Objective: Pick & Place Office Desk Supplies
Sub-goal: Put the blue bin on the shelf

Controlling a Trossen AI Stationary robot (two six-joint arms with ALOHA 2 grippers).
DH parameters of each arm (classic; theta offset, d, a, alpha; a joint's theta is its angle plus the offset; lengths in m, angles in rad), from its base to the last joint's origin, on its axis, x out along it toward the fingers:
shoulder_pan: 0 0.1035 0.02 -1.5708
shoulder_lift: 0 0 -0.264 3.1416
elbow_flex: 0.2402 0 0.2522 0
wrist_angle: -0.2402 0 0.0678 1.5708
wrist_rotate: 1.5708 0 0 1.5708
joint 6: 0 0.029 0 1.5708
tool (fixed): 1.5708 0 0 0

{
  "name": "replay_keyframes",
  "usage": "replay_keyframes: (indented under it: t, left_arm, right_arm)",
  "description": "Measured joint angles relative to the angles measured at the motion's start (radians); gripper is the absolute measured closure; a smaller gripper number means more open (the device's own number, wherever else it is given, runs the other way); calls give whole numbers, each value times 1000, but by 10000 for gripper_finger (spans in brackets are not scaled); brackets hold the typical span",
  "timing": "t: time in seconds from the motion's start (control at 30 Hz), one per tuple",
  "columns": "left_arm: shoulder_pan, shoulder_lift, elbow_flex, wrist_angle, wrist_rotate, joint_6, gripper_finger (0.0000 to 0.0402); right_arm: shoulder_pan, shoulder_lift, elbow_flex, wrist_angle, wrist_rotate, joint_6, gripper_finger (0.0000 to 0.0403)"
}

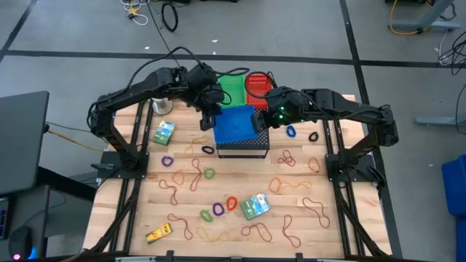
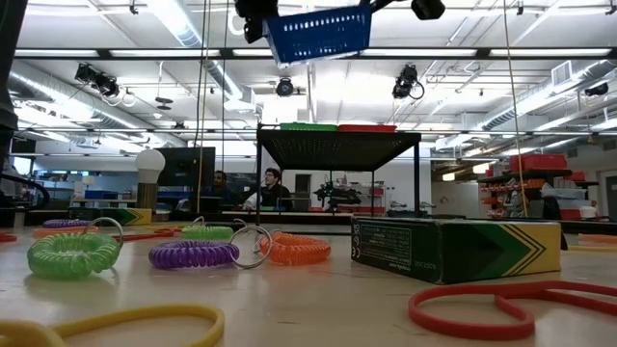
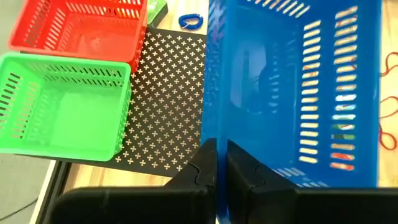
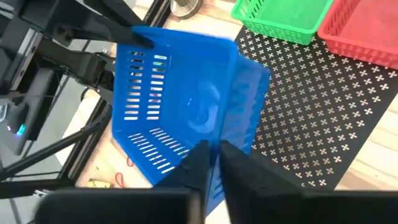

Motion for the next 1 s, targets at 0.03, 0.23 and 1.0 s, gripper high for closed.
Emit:
replay_keyframes:
  t: [0.03, 0.23, 1.0]
  left_arm:
    - [0, 0, 0, 1, 0, 3, 391]
    - [0, 0, 0, -5, -4, 8, 390]
    - [6, -54, 0, -12, -82, 20, 305]
  right_arm:
    - [-3, 0, 0, -3, 0, 7, 329]
    - [-18, 0, 0, -13, 0, 22, 279]
    - [-22, 4, -1, 4, 3, 15, 395]
